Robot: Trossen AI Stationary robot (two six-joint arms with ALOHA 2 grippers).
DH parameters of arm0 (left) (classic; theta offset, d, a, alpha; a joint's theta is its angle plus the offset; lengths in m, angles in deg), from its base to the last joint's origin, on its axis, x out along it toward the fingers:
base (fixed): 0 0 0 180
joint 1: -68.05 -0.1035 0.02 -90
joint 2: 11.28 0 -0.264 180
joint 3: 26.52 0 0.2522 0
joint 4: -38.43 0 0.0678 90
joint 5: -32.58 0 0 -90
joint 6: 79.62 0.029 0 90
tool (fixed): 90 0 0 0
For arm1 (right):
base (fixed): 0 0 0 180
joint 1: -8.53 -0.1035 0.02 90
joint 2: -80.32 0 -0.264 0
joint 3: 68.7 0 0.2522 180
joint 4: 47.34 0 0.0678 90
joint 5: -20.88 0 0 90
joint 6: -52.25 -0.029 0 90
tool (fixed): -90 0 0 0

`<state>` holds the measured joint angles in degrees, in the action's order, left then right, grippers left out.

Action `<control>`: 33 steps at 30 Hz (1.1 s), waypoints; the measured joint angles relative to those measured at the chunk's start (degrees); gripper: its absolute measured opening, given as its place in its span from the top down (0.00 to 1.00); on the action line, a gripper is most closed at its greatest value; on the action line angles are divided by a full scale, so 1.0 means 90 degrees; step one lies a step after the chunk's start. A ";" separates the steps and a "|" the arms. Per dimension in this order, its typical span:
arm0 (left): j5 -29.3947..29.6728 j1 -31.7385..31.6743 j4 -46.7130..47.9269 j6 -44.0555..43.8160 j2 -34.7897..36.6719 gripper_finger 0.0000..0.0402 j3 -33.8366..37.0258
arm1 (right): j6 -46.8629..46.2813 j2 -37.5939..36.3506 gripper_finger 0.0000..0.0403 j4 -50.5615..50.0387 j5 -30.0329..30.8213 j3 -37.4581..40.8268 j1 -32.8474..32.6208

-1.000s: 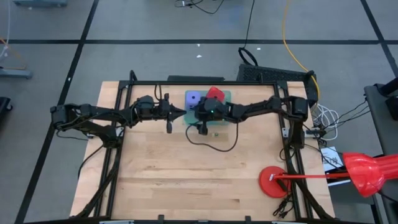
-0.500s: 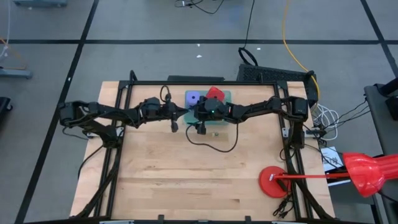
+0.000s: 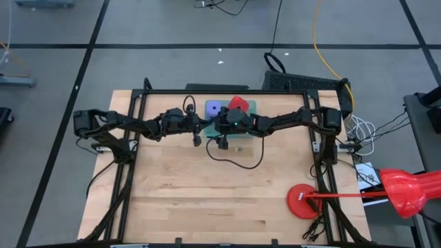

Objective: Pick & Place Dice
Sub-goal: Put the small yellow dice into the basket

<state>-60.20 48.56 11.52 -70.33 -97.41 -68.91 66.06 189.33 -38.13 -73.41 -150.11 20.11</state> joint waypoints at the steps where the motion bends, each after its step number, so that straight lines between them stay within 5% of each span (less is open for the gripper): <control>1: -0.0032 0.0000 0.0024 0.0038 0.0034 0.92 0.0000 | -0.0043 -0.0071 0.16 -0.0101 -0.0012 0.0000 0.0017; 7: 0.0011 0.0162 0.0234 0.0072 0.0623 0.93 0.0062 | -0.0190 -0.0876 0.19 -0.0959 -0.0233 0.0155 0.0344; 14: -0.0352 0.0306 0.0269 0.0002 0.1397 0.98 0.0331 | -0.0875 -0.2654 0.30 -0.0656 -0.0981 0.0973 0.0726; 19: -0.0779 0.0355 0.0276 0.0005 0.1439 0.99 0.0355 | -0.1598 -0.4292 0.49 -0.0014 -0.1372 0.2115 0.0995; 27: -0.0860 0.0514 0.0316 -0.0080 0.1440 0.95 0.0355 | -0.2064 -0.6587 0.94 -0.0135 -0.1398 0.3530 0.1048; 33: -0.0651 0.0515 0.0314 -0.0328 0.1440 0.99 0.0355 | -0.2137 -0.7817 0.94 -0.0365 -0.1190 0.4138 0.1038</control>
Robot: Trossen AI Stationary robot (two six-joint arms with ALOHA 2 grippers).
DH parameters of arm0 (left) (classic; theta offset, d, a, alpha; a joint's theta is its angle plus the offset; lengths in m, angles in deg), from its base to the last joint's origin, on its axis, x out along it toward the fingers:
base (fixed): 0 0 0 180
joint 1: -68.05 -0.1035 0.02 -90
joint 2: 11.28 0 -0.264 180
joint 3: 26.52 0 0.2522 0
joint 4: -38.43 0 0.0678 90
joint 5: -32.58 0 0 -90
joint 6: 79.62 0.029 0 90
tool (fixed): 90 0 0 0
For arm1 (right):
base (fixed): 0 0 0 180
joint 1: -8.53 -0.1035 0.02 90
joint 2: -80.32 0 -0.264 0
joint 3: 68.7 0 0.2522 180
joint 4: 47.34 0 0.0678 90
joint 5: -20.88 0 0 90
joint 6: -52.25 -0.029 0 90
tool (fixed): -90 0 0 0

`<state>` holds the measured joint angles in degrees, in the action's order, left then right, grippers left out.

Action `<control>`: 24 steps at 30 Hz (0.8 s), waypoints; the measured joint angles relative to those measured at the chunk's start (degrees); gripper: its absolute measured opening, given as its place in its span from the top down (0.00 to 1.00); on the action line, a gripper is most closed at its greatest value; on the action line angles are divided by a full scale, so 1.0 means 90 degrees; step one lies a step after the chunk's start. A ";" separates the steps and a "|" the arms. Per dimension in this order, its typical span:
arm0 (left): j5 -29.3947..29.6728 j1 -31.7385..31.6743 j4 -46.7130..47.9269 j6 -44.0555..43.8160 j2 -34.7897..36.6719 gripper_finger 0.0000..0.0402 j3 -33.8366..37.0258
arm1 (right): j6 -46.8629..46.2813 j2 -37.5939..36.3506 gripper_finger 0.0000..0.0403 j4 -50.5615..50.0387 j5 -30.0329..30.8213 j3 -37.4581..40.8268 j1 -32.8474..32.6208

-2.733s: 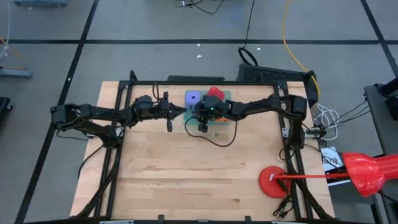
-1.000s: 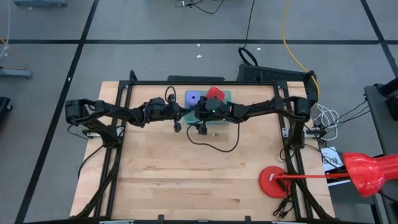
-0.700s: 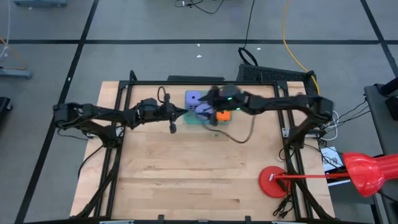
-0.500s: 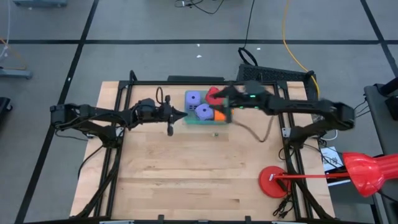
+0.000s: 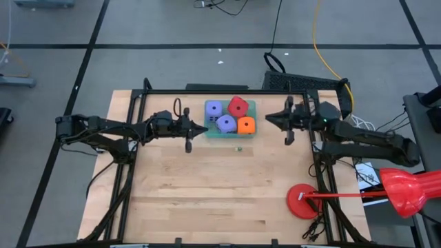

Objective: Pick & Place Dice
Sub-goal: Put the small yellow dice into the basket

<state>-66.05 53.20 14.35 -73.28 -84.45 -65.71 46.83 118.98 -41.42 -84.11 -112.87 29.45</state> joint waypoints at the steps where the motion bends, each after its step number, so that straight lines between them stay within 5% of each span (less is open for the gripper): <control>1: 0.0020 0.0000 0.0000 -0.0021 0.0000 0.99 0.0000 | -0.0029 -0.0184 0.94 -0.0015 0.0113 0.0126 0.0002; 11: 0.0132 -0.0032 0.0034 -0.0630 0.0000 0.97 0.0000 | -0.0143 -0.1500 0.99 -0.0212 0.0359 0.1392 0.0010; 17: 0.0177 0.0084 0.0136 -0.0827 -0.0002 0.96 0.0000 | -0.0397 -0.1995 1.00 0.0658 0.0329 0.2218 0.0010; 24: 0.1498 0.1097 0.1159 -0.0340 -0.0446 0.99 -0.0559 | -0.0476 -0.2166 1.00 0.1113 0.0676 0.2810 0.0012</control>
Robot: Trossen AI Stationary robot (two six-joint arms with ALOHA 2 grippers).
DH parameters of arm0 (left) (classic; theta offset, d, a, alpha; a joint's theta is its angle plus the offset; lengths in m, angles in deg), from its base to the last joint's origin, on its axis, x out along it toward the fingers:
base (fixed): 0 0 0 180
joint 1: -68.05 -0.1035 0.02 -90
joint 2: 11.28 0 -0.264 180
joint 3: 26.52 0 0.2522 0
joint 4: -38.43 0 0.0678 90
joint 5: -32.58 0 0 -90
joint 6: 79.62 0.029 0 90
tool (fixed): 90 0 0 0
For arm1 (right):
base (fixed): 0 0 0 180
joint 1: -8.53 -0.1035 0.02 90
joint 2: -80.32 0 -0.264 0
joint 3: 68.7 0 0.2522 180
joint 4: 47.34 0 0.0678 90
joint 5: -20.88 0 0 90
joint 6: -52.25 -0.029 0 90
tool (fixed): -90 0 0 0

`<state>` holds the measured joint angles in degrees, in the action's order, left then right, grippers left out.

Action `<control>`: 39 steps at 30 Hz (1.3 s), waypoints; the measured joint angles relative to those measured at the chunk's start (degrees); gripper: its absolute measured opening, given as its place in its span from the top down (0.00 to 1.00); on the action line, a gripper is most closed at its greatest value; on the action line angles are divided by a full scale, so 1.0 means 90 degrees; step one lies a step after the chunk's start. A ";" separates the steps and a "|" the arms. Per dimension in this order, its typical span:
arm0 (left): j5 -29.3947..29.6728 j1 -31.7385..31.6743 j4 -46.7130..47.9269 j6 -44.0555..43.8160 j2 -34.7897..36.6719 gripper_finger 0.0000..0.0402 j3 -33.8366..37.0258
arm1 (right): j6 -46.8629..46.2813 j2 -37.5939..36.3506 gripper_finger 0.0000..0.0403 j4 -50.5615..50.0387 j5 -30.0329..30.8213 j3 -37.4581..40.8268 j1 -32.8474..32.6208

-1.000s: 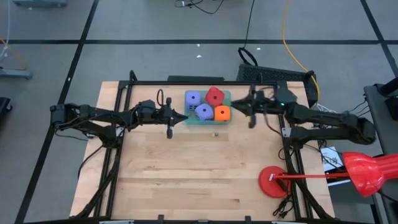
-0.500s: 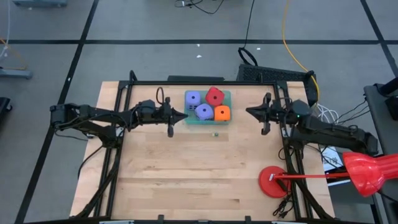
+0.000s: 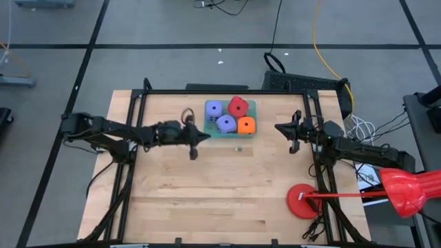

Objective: Pick & Place Dice
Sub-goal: Put the small yellow dice into the basket

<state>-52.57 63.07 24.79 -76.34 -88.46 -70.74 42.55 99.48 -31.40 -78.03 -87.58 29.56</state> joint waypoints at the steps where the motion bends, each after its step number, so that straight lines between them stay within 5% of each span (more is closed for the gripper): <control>1: 0.0156 0.0149 0.0176 0.0011 -0.0131 0.99 -0.0167 | 0.0008 0.0012 1.00 0.0015 0.0071 0.0019 -0.0002; 6: 0.0811 0.0532 0.0883 -0.0542 -0.0942 0.96 -0.1244 | -0.0044 0.0015 1.00 0.0049 0.0173 0.0104 0.0000; 12: 0.0260 0.0467 0.1430 -0.1230 -0.2141 0.98 -0.2496 | 0.0106 0.0012 1.00 0.0048 0.0156 0.0111 0.0000; 21: 0.0161 0.0511 0.2293 -0.0967 -0.3690 0.81 -0.4032 | 0.0105 0.0012 0.99 -0.0001 -0.0233 0.0124 -0.0005; 28: 0.0483 0.0485 0.2245 -0.0566 -0.4290 0.71 -0.4329 | 0.0083 0.0015 0.99 0.0000 -0.0374 0.0128 -0.0005; 39: -0.0015 0.0268 0.2881 -0.0389 -0.4341 0.68 -0.4330 | 0.0034 0.0017 0.99 -0.0182 -0.0377 0.0136 -0.0012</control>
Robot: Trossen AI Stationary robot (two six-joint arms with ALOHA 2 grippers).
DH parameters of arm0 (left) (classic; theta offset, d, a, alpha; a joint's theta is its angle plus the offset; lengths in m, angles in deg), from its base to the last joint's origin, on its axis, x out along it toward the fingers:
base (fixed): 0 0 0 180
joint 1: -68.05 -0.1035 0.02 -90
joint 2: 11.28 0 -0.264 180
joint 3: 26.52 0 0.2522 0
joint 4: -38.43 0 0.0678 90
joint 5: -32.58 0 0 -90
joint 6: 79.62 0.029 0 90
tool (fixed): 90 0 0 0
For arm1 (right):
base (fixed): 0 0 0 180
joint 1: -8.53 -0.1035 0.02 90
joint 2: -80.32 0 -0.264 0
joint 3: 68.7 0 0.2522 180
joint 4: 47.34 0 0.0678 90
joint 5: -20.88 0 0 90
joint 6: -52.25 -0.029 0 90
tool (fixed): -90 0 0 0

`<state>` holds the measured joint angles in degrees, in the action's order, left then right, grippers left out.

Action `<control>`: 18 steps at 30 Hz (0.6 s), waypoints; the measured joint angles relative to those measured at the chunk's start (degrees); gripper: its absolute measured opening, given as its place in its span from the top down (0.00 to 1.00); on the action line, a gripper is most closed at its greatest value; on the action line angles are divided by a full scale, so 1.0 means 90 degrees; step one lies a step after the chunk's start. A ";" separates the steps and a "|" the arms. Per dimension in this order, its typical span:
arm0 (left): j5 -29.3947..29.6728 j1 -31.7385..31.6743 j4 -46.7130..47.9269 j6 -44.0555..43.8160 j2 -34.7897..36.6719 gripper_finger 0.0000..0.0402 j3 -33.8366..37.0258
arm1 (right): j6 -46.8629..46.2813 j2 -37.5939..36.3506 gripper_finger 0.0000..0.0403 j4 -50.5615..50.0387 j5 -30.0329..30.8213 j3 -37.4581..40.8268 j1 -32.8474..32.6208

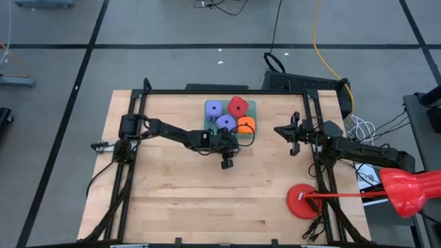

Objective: Pick & Place Dice
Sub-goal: Put the small yellow dice into the basket

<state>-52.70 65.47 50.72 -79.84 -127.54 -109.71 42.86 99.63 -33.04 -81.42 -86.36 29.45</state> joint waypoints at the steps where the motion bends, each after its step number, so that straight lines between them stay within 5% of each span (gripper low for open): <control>1: -0.0002 -0.0002 -0.0048 0.0051 -0.0042 0.68 -0.0002 | -0.0001 -0.0001 0.99 0.0000 0.0000 0.0000 0.0000; 18: 0.0455 0.0058 -0.0017 0.0477 -0.0173 0.64 -0.0006 | -0.0044 0.0000 1.00 -0.0066 0.0005 0.0002 0.0000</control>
<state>-48.60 65.99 50.57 -75.55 -129.09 -109.77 42.46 99.63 -33.64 -81.38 -86.34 29.45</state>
